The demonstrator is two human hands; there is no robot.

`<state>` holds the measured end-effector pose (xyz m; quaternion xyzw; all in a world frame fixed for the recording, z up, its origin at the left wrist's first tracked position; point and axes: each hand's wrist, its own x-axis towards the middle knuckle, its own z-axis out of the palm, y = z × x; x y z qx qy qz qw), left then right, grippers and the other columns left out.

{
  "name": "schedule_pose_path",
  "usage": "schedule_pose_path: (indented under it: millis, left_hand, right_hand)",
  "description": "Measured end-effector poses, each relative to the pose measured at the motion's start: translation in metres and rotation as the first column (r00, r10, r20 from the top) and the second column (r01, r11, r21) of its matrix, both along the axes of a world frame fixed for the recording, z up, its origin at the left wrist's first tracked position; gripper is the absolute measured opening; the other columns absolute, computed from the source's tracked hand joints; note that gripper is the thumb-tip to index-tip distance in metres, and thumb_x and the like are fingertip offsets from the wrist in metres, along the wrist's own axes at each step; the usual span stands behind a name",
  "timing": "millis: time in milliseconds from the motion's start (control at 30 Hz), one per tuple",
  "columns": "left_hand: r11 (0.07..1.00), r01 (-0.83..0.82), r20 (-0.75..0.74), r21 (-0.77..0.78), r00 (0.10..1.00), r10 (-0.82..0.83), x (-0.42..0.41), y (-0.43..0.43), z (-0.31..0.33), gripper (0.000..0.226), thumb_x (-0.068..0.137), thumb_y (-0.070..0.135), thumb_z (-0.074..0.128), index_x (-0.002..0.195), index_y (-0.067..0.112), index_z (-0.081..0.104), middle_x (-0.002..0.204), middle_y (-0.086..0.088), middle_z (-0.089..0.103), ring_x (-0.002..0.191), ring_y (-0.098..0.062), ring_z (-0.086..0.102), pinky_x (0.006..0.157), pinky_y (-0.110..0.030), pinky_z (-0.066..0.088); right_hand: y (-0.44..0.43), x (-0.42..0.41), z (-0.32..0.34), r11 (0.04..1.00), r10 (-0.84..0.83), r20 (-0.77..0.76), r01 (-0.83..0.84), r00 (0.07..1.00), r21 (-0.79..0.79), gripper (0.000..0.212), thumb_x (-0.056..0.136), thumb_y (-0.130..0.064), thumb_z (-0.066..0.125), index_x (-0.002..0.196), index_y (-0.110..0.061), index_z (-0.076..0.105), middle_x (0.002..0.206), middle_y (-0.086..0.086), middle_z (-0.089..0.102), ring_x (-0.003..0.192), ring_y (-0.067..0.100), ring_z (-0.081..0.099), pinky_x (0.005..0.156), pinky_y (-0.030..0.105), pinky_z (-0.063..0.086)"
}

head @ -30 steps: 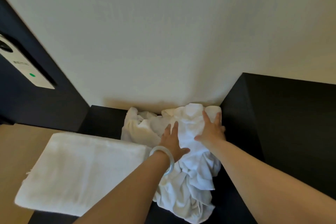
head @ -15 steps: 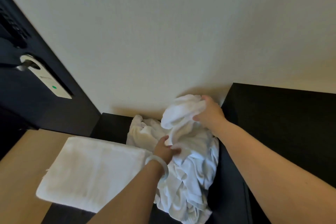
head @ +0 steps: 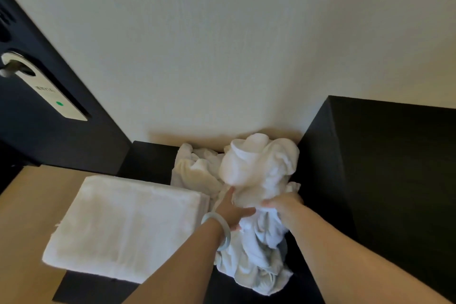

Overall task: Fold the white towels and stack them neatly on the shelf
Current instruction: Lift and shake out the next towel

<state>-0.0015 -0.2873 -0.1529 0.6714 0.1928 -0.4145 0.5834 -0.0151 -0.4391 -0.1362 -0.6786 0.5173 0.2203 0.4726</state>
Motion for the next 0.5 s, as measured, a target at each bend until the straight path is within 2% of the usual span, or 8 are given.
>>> schedule_pose_path:
  millis: [67, 100, 133, 200, 267, 333, 433, 500]
  left_hand:
    - [1.0, 0.005, 0.062, 0.02, 0.998, -0.007, 0.004, -0.003, -0.001, 0.073, 0.087, 0.01, 0.07, 0.148, 0.025, 0.032, 0.139, -0.01, 0.047, 0.119, -0.033, 0.054, 0.083, -0.036, 0.051]
    - [0.999, -0.036, 0.074, 0.016, 0.997, 0.035, 0.008, -0.003, 0.003, 0.066, 0.088, 0.009, 0.068, 0.146, 0.021, 0.038, 0.137, -0.014, 0.051, 0.113, -0.033, 0.056, 0.079, -0.034, 0.05]
    - [0.997, -0.078, 0.09, 0.005, 0.993, 0.077, 0.013, -0.001, 0.009, 0.061, 0.089, 0.009, 0.067, 0.144, 0.018, 0.042, 0.135, -0.017, 0.053, 0.108, -0.033, 0.058, 0.078, -0.033, 0.049]
    - [0.994, -0.111, 0.15, 0.016, 0.983, 0.108, 0.026, 0.007, 0.026, 0.061, 0.09, 0.006, 0.065, 0.145, 0.012, 0.041, 0.135, -0.021, 0.054, 0.106, -0.033, 0.059, 0.083, -0.036, 0.05]
    - [0.99, -0.09, 0.273, 0.112, 0.96, 0.057, 0.039, 0.017, 0.047, 0.055, 0.09, 0.003, 0.062, 0.142, 0.008, 0.044, 0.13, -0.019, 0.056, 0.106, -0.033, 0.059, 0.092, -0.04, 0.05]
    - [0.975, -0.04, 0.391, 0.218, 0.919, -0.05, 0.048, 0.025, 0.07, 0.051, 0.09, 0.002, 0.059, 0.139, 0.008, 0.047, 0.124, -0.018, 0.06, 0.103, -0.032, 0.06, 0.093, -0.038, 0.05]
    - [0.956, 0.14, 0.423, 0.257, 0.873, -0.242, 0.051, 0.026, 0.112, 0.061, 0.093, 0.006, 0.059, 0.148, 0.015, 0.034, 0.137, -0.017, 0.051, 0.112, -0.028, 0.056, 0.093, -0.024, 0.042]
    - [0.931, 0.276, 0.461, 0.239, 0.811, -0.359, 0.046, 0.019, 0.149, 0.075, 0.091, 0.013, 0.065, 0.151, 0.023, 0.021, 0.146, -0.007, 0.041, 0.114, -0.018, 0.053, 0.083, -0.007, 0.038]
  right_hand:
    - [0.0, 0.006, 0.013, 0.97, -0.182, 0.131, 0.156, 0.975, 0.186, 0.073, 0.073, -0.045, 0.083, 0.126, -0.009, 0.048, 0.099, 0.008, 0.061, 0.08, 0.021, 0.063, 0.063, 0.028, 0.054]
    - [0.001, 0.005, 0.022, 0.952, -0.259, 0.163, 0.223, 0.952, 0.21, 0.068, 0.074, -0.048, 0.081, 0.122, -0.011, 0.051, 0.094, 0.006, 0.06, 0.074, 0.019, 0.061, 0.062, 0.028, 0.053]
    - [0.0, 0.006, 0.03, 0.947, -0.268, 0.195, 0.221, 0.944, 0.233, 0.062, 0.077, -0.046, 0.079, 0.121, -0.01, 0.053, 0.094, 0.006, 0.061, 0.074, 0.018, 0.06, 0.067, 0.029, 0.053]
    - [-0.001, 0.008, 0.045, 0.976, -0.154, 0.234, 0.111, 0.96, 0.185, 0.048, 0.086, -0.025, 0.074, 0.124, 0.0, 0.058, 0.106, 0.015, 0.065, 0.079, 0.024, 0.062, 0.071, 0.032, 0.053]
    - [-0.001, 0.008, 0.071, 0.996, -0.065, 0.264, 0.045, 0.962, 0.081, 0.039, 0.091, -0.013, 0.067, 0.124, 0.006, 0.059, 0.123, 0.025, 0.062, 0.102, 0.038, 0.064, 0.083, 0.04, 0.052]
    - [-0.009, 0.015, 0.098, 0.998, -0.067, 0.334, 0.06, 0.94, 0.032, 0.035, 0.094, -0.013, 0.063, 0.122, 0.007, 0.06, 0.126, 0.026, 0.061, 0.116, 0.041, 0.059, 0.094, 0.042, 0.05]
    - [-0.025, 0.026, 0.157, 0.992, -0.114, 0.479, 0.124, 0.871, 0.012, 0.037, 0.095, -0.017, 0.062, 0.125, 0.004, 0.058, 0.122, 0.024, 0.062, 0.115, 0.039, 0.058, 0.102, 0.047, 0.047]
    - [-0.037, 0.027, 0.196, 0.97, -0.244, 0.567, 0.2, 0.787, 0.14, 0.043, 0.094, -0.013, 0.064, 0.133, 0.001, 0.054, 0.119, 0.017, 0.062, 0.113, 0.032, 0.059, 0.101, 0.043, 0.048]
